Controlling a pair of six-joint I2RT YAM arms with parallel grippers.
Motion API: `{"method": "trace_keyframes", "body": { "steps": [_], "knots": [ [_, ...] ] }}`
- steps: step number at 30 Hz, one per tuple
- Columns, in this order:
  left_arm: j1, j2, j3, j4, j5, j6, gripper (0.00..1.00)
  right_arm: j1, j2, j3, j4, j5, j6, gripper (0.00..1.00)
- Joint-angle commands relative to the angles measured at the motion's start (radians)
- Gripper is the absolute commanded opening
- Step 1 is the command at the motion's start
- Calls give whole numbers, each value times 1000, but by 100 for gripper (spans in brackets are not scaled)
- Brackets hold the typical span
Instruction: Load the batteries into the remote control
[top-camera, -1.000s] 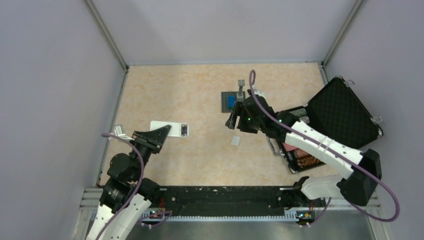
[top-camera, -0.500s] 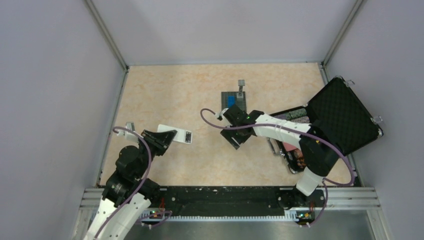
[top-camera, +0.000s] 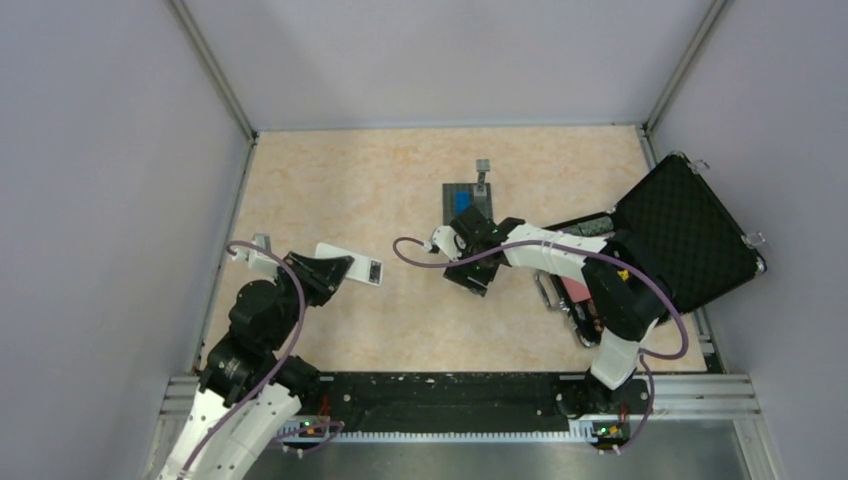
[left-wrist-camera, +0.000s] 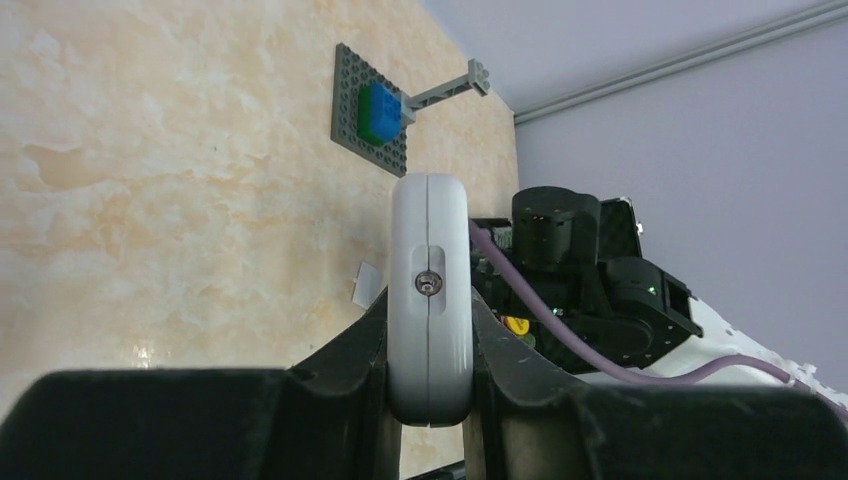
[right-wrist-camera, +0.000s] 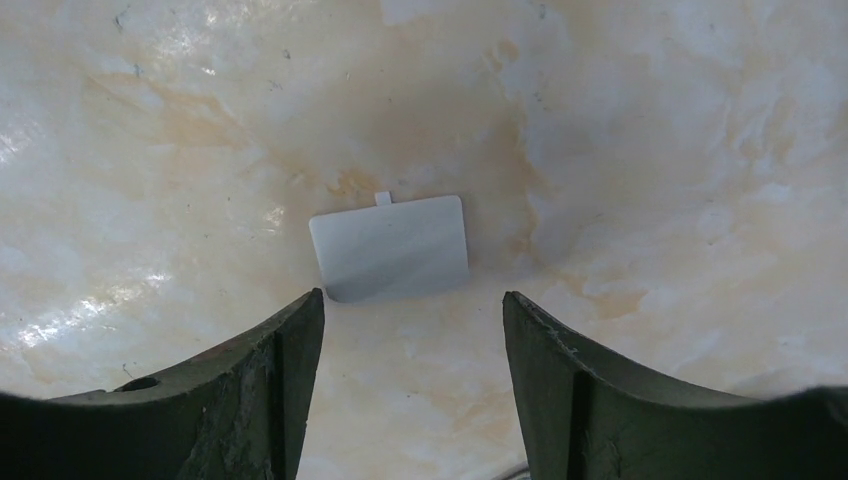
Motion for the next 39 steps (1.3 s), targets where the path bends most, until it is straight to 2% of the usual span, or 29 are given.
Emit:
{"method": "trace_keyframes", "body": {
  "steps": [1, 8, 21, 28, 39],
  "knots": [
    [2, 50, 89, 10, -68, 77, 0, -22, 24, 20, 1, -109, -94, 65],
    [2, 121, 124, 10, -118, 116, 0, -26, 63, 34, 10, -110, -104, 62],
    [3, 204, 135, 29, -132, 152, 0, -34, 66, 39, -3, -73, -101, 34],
    [13, 247, 89, 105, -71, 154, 0, -33, -80, -7, 73, -76, -72, 31],
    [18, 246, -85, 427, 132, 148, 0, -27, -445, -152, 206, -262, 44, 32]
  ]
}}
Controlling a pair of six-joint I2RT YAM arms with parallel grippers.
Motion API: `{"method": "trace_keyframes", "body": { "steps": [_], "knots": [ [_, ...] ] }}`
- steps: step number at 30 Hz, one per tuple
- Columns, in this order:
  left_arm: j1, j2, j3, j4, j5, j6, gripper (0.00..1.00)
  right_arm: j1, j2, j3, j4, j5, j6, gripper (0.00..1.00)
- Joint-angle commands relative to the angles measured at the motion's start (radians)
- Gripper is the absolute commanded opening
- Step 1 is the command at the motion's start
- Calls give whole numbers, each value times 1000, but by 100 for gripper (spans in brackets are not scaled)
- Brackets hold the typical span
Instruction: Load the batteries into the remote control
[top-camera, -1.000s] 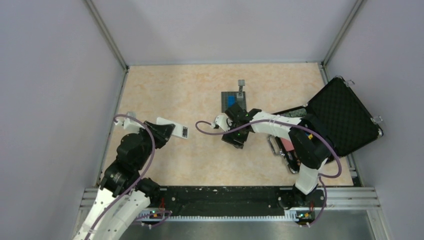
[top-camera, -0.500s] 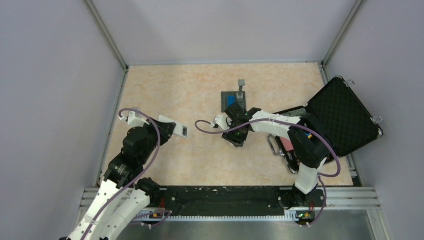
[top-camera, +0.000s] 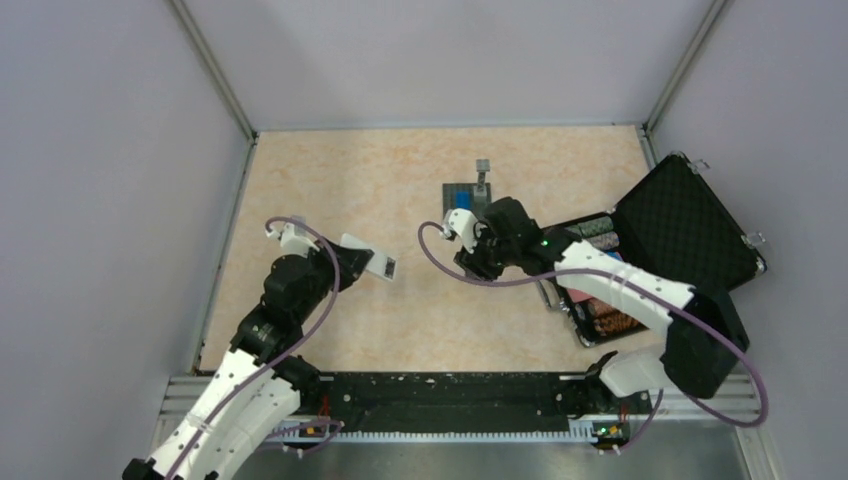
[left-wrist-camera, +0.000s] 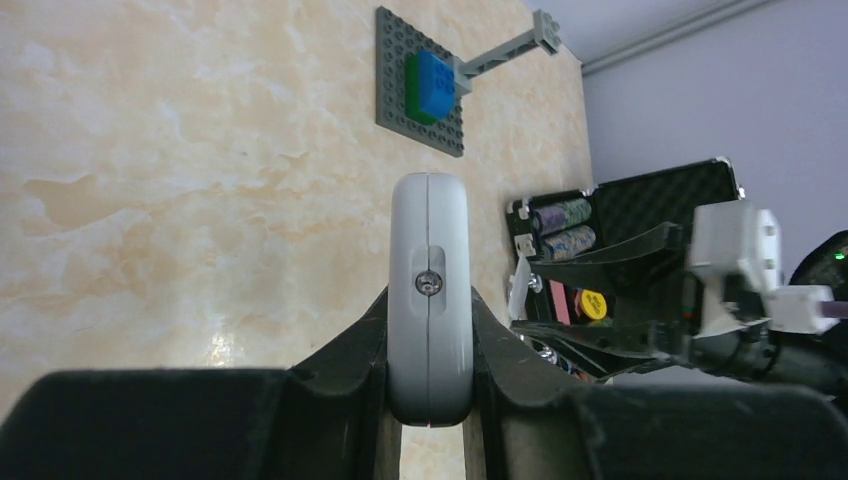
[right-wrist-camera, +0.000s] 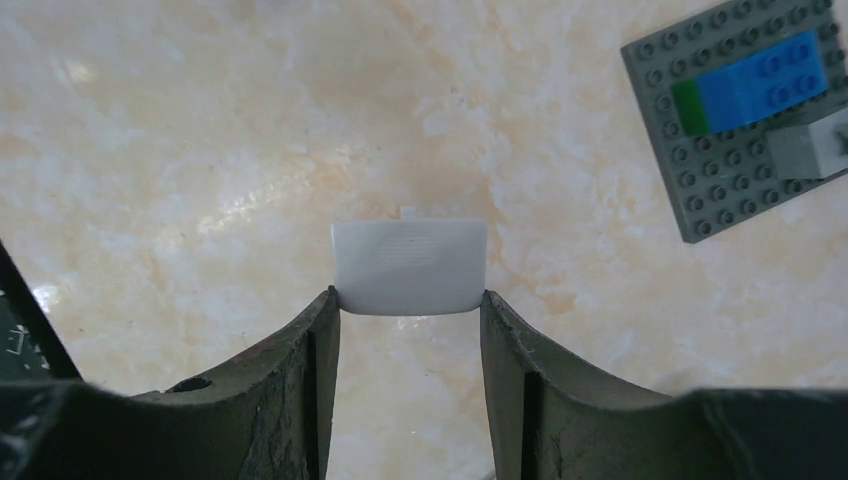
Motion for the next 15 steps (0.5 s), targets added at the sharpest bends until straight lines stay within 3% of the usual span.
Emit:
{"method": "trace_keyframes", "body": {
  "steps": [1, 5, 9, 15],
  "knots": [
    [5, 2, -51, 264, 144, 9, 0, 5, -142, -27, 104, -116, 75, 32],
    [4, 85, -69, 505, 386, 75, 0, 116, -185, -19, 119, -98, 106, 32],
    [1, 195, -7, 472, 485, 142, 0, 185, -221, -20, 163, -27, 222, 32],
    [-4, 224, 10, 477, 504, 213, 0, 268, -241, -19, 187, 130, 365, 32]
  ]
}}
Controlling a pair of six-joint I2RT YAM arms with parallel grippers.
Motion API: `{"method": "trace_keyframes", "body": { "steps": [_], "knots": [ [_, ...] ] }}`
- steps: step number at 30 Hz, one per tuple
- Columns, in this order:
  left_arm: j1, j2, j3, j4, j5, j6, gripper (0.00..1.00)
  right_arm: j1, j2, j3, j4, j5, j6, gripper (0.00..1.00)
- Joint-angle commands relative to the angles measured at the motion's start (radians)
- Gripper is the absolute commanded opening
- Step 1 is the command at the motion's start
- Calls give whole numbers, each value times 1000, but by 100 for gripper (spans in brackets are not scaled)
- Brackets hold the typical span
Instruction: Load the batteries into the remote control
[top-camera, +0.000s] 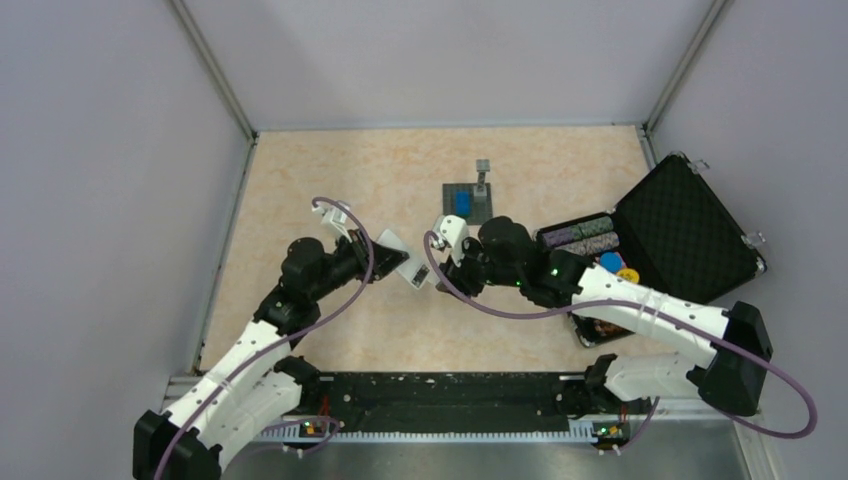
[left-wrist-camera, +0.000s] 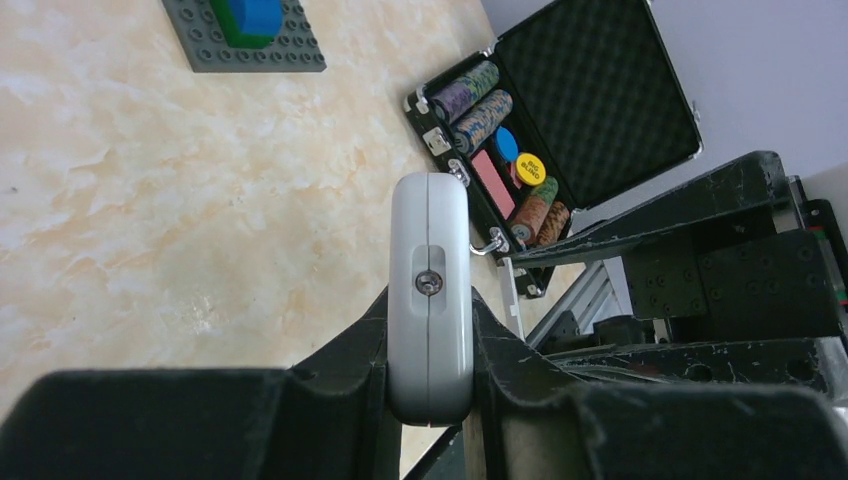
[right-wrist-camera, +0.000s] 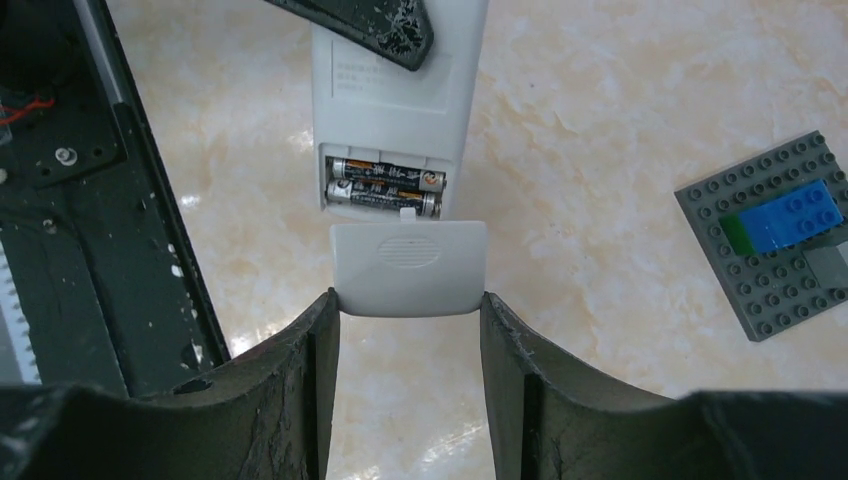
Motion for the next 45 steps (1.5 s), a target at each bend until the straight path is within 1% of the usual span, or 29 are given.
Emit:
{"method": "trace_keyframes", "body": {
  "steps": [1, 4, 6, 9, 13, 16, 20, 28, 38, 45],
  "knots": [
    [-3, -3, 69, 85, 79, 100, 0, 52, -29, 10, 53, 146, 136, 31],
    [-4, 0, 77, 72, 87, 126, 0, 56, -16, 23, 52, 162, 159, 32],
    [-5, 1, 78, 81, 92, 127, 0, 56, -5, 30, 50, 165, 162, 32],
    [-7, 5, 78, 87, 96, 127, 0, 60, 15, 49, 52, 212, 162, 31],
    [-10, 2, 72, 94, 81, 123, 0, 69, 37, 71, 56, 221, 163, 32],
    [-12, -1, 78, 88, 51, 116, 0, 73, 47, 82, 65, 224, 220, 31],
    [-11, 13, 97, 73, 41, 125, 0, 89, 37, 72, 105, 236, 243, 30],
    [-14, 25, 111, 64, 40, 134, 0, 120, 69, 99, 93, 266, 230, 29],
    [-14, 13, 111, 45, 45, 142, 0, 127, 95, 111, 66, 277, 220, 29],
    [-15, 20, 115, 44, 50, 142, 0, 133, 104, 116, 69, 258, 198, 29]
  ]
}}
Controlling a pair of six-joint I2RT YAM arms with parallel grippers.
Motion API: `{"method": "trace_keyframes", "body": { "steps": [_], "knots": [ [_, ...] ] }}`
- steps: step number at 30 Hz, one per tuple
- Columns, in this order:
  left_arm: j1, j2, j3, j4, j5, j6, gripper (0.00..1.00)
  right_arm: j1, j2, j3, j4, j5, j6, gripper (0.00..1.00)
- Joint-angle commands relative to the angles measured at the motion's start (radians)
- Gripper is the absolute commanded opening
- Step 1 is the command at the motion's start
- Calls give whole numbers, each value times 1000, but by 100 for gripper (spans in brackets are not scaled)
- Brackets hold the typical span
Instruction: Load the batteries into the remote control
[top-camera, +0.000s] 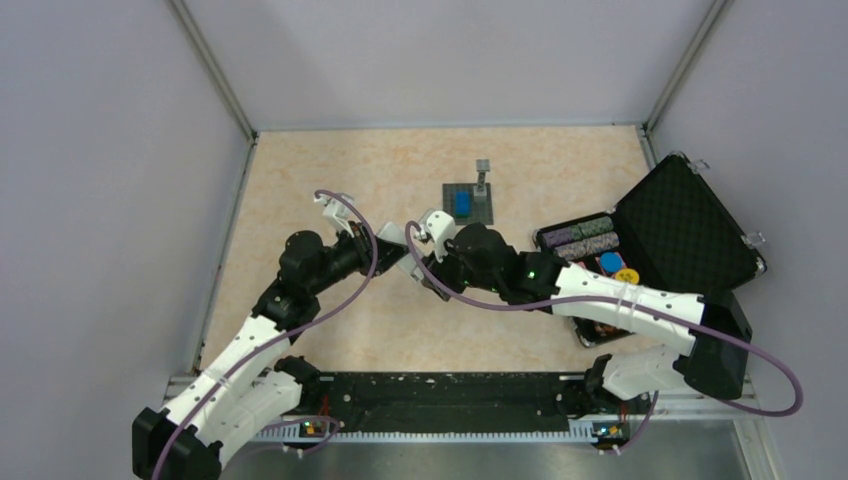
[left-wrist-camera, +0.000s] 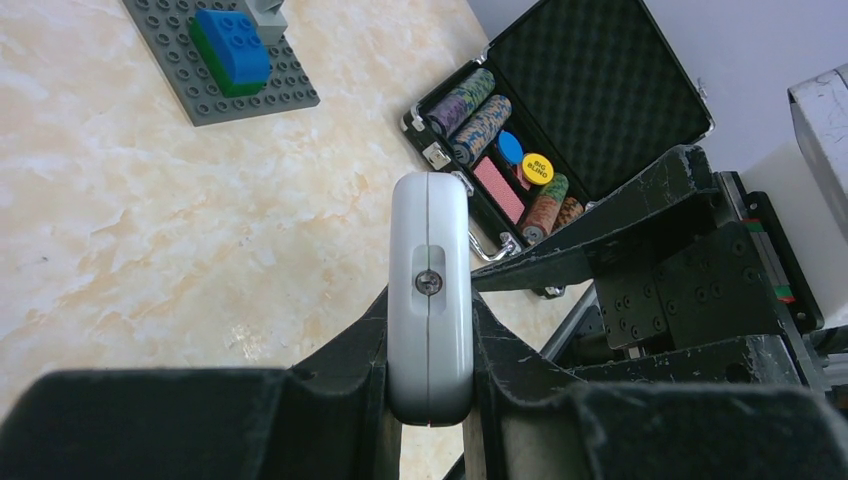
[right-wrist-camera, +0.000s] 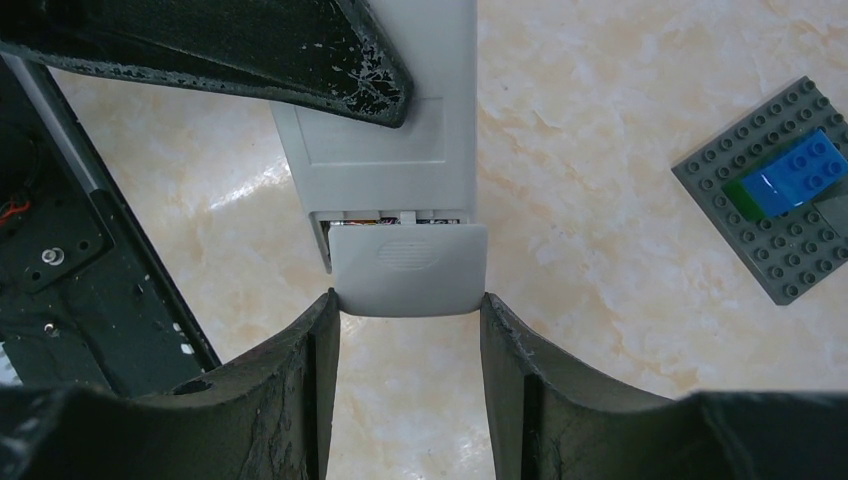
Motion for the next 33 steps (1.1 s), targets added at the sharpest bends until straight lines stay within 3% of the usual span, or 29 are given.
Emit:
{"method": "trace_keyframes", "body": {
  "steps": [1, 33],
  "knots": [
    [-6, -5, 52, 43, 12, 10, 0, 23, 12, 52, 19, -4, -18, 29],
    [-13, 5, 55, 48, 13, 28, 0, 40, 30, 52, 8, -22, -32, 27]
  ]
}}
